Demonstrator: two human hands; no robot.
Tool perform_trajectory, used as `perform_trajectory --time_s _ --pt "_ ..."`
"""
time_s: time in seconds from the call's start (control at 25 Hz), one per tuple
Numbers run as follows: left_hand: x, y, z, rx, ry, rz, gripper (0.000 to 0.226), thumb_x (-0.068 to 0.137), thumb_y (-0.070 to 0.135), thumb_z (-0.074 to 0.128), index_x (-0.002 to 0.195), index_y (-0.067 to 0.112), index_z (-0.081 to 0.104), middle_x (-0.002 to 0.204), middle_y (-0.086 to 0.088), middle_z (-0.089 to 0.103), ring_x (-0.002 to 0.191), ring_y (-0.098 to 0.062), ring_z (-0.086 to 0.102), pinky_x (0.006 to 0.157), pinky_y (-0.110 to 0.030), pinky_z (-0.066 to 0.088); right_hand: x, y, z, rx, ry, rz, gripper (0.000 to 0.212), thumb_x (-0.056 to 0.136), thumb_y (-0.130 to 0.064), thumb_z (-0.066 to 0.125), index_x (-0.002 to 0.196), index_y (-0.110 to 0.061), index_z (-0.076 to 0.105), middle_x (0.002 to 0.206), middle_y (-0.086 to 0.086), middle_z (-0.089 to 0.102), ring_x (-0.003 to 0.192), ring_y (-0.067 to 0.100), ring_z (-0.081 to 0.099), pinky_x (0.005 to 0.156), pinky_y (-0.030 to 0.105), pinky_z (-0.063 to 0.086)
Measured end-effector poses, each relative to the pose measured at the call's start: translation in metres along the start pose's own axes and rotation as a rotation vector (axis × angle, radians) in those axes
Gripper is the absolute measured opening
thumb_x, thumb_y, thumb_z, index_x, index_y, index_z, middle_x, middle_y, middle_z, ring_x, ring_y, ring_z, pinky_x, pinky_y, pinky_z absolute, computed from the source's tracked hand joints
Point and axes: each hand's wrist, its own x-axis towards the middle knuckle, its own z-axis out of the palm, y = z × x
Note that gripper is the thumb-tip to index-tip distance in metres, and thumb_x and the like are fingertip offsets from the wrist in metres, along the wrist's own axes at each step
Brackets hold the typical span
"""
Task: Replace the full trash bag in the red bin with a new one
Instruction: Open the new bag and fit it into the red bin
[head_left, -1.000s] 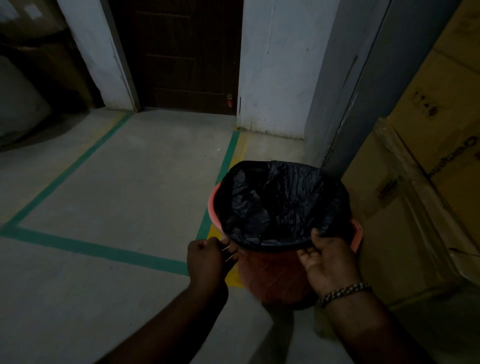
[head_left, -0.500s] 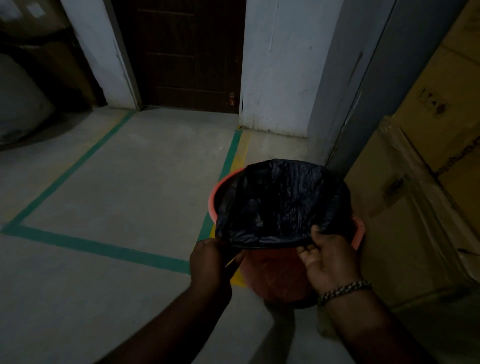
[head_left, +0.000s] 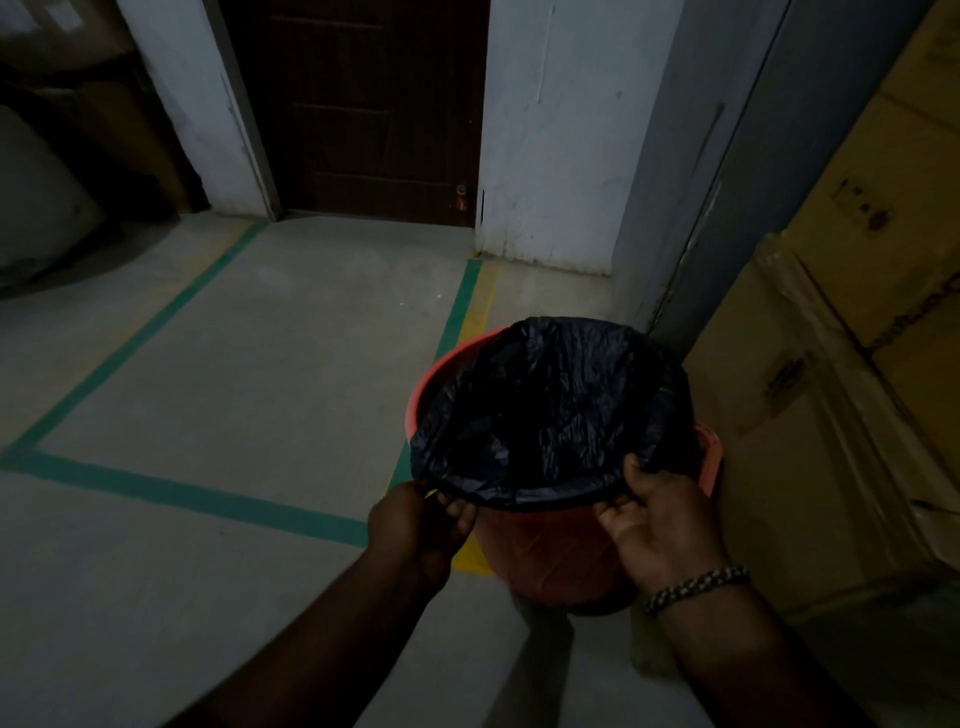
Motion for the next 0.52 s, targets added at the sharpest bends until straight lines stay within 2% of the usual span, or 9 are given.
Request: perform_trajectory --time_s 0.08,0.16,0.28,0.32,0.4,0.52 --pt "-0.002 0.005 -0.001 -0.030 -0.044 -0.019 0.014 0.096 0.020 0.047 0.102 0.010 0.054 0.111 -0.016 0.063 0.105 -0.033 0.063 0.099 -0.046 0.048 0.002 -0.005 -0.001 0.013 -0.007 0.001 0.017 0.100 -0.001 0.053 0.099 -0.016 0.062 0.107 0.008 0.066 0.098 0.025 0.062 0.101 0.047 0.046" --pt "-0.006 0.008 0.001 0.015 -0.110 -0.025 0.022 0.090 0.030 0.061 0.105 0.015 0.057 0.111 -0.013 0.067 0.102 -0.032 0.067 0.094 -0.044 0.053 0.003 -0.010 -0.002 0.040 -0.011 0.003 0.018 0.099 0.000 0.053 0.099 -0.015 0.063 0.117 0.010 0.065 0.105 0.028 0.061 0.100 0.047 0.048" --pt "-0.011 0.007 0.004 0.173 -0.103 0.086 0.022 0.090 0.022 0.069 0.109 0.011 0.067 0.091 -0.009 0.077 0.092 -0.028 0.070 0.085 -0.040 0.055 0.006 -0.014 -0.003 0.081 -0.039 -0.002 0.035 0.096 0.008 0.049 0.094 -0.018 0.072 0.117 0.012 0.065 0.108 0.033 0.061 0.097 0.050 0.050" --pt "-0.012 0.007 0.005 0.219 -0.069 0.141 0.017 0.089 0.015 0.069 0.105 0.009 0.069 0.081 -0.007 0.078 0.084 -0.027 0.070 0.078 -0.037 0.055 0.008 -0.012 -0.005 0.095 -0.055 -0.005 0.044 0.093 0.011 0.048 0.098 -0.022 0.076 0.118 0.012 0.065 0.110 0.035 0.062 0.098 0.053 0.051" --pt "-0.013 0.009 0.004 0.272 0.006 0.220 0.011 0.088 0.009 0.069 0.098 0.006 0.071 0.073 -0.009 0.076 0.072 -0.028 0.068 0.067 -0.034 0.053 0.022 -0.007 -0.013 0.115 -0.082 0.004 0.060 0.086 0.014 0.049 0.123 -0.029 0.070 0.127 0.014 0.064 0.115 0.040 0.062 0.096 0.059 0.052" --pt "-0.007 0.013 -0.003 0.236 -0.018 0.246 0.022 0.089 0.021 0.069 0.106 0.006 0.068 0.094 -0.013 0.074 0.082 -0.030 0.070 0.071 -0.038 0.058 0.029 0.000 -0.014 0.135 -0.056 0.069 0.067 0.073 0.009 0.060 0.134 -0.019 0.063 0.134 0.016 0.063 0.117 0.042 0.062 0.093 0.056 0.054"
